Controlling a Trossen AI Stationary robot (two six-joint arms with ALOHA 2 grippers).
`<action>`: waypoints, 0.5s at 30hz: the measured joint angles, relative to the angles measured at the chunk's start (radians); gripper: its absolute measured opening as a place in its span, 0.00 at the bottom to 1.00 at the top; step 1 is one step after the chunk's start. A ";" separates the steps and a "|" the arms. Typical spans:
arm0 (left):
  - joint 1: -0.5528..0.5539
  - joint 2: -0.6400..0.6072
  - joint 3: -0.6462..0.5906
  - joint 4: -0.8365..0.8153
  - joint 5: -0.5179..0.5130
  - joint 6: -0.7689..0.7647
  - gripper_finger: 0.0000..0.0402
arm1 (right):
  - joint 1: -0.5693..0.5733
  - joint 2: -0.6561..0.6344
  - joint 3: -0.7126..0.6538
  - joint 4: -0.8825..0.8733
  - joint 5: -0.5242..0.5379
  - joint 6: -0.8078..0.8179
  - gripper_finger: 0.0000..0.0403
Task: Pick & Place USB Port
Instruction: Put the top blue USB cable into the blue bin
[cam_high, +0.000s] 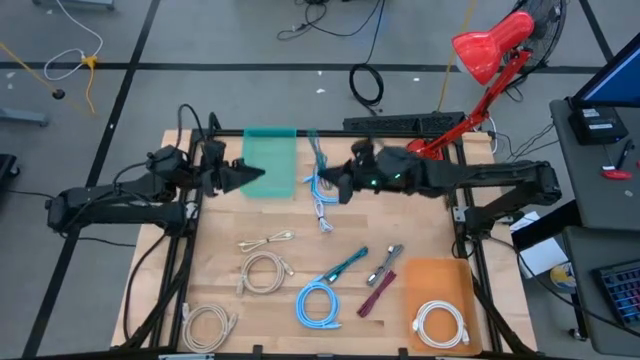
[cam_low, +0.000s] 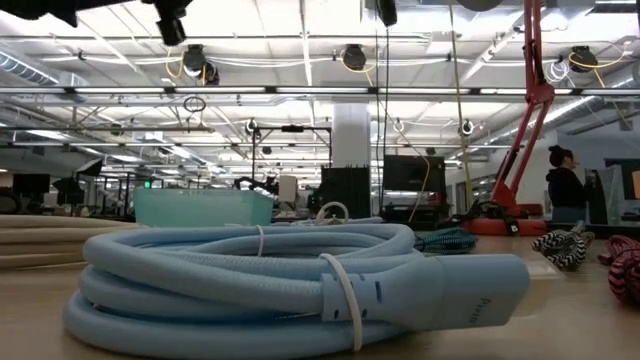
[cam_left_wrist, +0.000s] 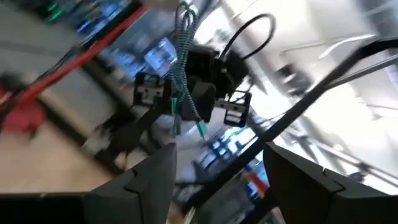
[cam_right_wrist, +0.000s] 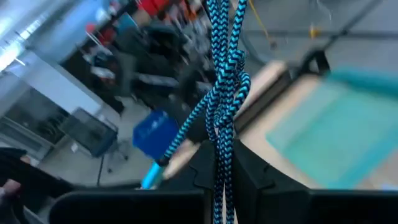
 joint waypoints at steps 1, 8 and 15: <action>0.018 0.024 0.001 0.060 0.027 -0.010 0.61 | 0.000 0.002 0.022 0.007 0.007 -0.016 0.03; 0.079 0.275 0.212 0.188 0.230 0.009 0.61 | 0.000 0.012 0.042 0.038 0.007 -0.036 0.03; 0.098 0.451 0.452 0.009 0.341 0.144 0.61 | 0.018 0.025 0.044 0.101 0.004 -0.043 0.03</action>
